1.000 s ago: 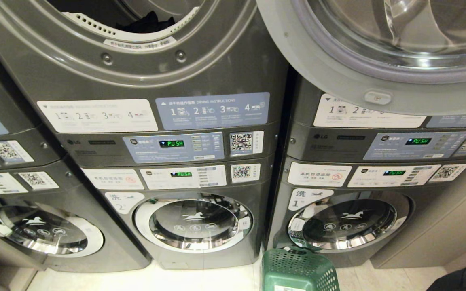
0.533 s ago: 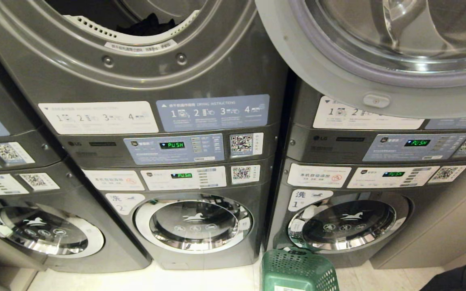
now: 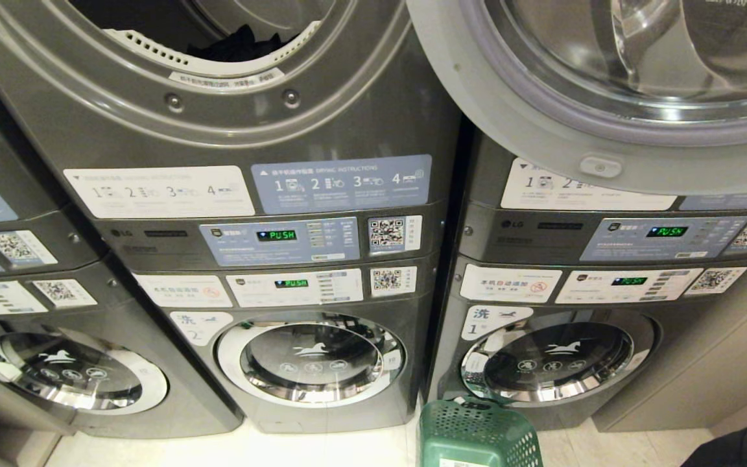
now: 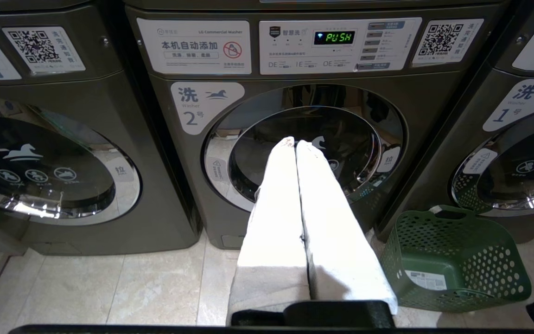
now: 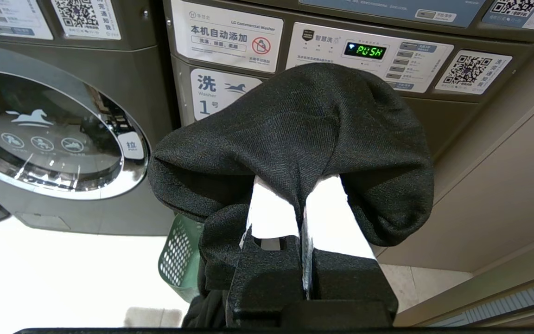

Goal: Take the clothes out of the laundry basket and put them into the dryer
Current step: Put the clothes in the dryer

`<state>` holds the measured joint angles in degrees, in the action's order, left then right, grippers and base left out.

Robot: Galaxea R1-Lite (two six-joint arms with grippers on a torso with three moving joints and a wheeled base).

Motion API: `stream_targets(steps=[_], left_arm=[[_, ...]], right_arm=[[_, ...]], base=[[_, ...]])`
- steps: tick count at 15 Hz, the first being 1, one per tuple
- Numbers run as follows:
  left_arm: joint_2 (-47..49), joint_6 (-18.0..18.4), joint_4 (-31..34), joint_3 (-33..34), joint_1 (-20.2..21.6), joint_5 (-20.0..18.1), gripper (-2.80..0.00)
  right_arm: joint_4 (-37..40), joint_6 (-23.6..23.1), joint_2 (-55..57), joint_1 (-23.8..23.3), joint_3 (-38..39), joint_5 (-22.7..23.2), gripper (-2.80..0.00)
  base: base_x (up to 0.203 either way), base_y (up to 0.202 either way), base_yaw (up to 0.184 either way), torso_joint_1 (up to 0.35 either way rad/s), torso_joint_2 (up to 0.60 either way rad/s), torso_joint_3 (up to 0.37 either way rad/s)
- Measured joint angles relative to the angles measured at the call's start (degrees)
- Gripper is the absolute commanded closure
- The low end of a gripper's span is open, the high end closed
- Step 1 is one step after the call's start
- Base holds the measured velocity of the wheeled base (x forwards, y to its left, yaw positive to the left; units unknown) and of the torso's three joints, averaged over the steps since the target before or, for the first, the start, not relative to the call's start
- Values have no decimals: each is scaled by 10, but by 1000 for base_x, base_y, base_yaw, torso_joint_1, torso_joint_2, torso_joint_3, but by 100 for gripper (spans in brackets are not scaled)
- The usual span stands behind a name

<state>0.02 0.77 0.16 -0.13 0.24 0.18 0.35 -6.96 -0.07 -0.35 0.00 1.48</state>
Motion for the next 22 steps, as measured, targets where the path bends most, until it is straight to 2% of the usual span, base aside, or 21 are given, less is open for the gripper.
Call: stream_targets(steps=[9,22], left_arm=[[0,0,0,0,0,0,0],[0,0,0,0,0,0,0]], right_arm=[[1,2,0,1,0,0,0],[1,2,0,0,0,0,0]], base=[[0,10,-1,16,-26,-15],[0,192,-1,-1,5,3]])
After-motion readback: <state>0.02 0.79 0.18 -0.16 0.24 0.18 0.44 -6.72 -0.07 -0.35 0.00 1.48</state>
